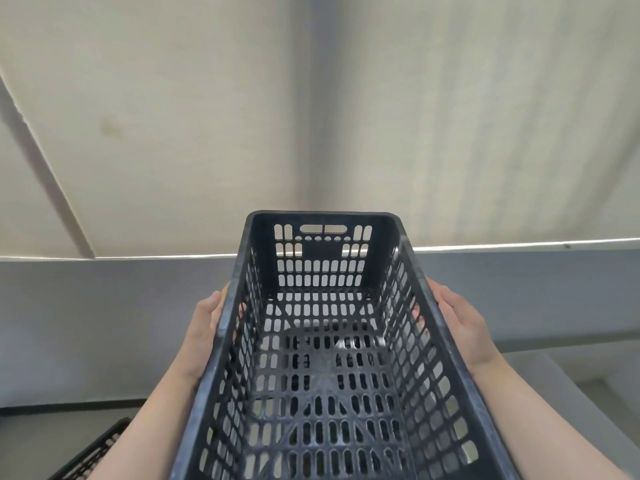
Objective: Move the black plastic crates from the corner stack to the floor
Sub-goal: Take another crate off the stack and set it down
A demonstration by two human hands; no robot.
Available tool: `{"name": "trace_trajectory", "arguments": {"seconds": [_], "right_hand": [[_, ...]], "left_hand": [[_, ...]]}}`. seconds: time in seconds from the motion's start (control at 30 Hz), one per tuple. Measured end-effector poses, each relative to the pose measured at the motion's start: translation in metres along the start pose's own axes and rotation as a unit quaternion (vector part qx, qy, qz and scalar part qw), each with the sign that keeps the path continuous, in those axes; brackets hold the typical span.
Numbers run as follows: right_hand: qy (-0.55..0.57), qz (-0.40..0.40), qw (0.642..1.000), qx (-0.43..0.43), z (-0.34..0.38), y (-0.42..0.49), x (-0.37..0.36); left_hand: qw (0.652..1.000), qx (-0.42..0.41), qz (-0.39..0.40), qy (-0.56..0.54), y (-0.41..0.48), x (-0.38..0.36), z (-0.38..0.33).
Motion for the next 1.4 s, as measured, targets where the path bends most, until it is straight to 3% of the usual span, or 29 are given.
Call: {"name": "trace_trajectory", "arguments": {"seconds": [0.53, 0.73, 0.83, 1.0, 1.17, 1.4], "right_hand": [[0.023, -0.029, 0.998, -0.060, -0.030, 0.018, 0.010], [0.032, -0.021, 0.996, -0.079, -0.057, 0.046, 0.041], [0.036, -0.001, 0.994, -0.101, -0.078, 0.065, 0.072], [0.012, 0.022, 0.992, -0.127, -0.123, 0.094, 0.126], [0.053, 0.055, 0.981, -0.178, -0.134, 0.109, 0.117], [0.058, 0.033, 0.985, -0.158, -0.167, 0.125, 0.115]], "left_hand": [[0.999, 0.032, 0.019, -0.014, 0.050, 0.006, 0.054], [0.997, 0.079, -0.016, 0.009, 0.068, -0.009, 0.076], [0.986, 0.137, -0.094, -0.004, 0.088, -0.017, 0.093], [0.979, 0.157, -0.129, 0.002, 0.096, -0.042, 0.121], [0.960, 0.220, -0.171, 0.000, 0.105, -0.042, 0.161], [0.948, 0.266, -0.175, -0.013, 0.127, -0.037, 0.190]]}}
Point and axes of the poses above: each hand's wrist, its own y-axis towards the middle knuckle, its own x-axis out of the back of the hand, z = x × y, the point moved 4 cm from there along y, towards the middle knuckle, and after that the axes turned 1 degree about y, right-handed, at the moved point
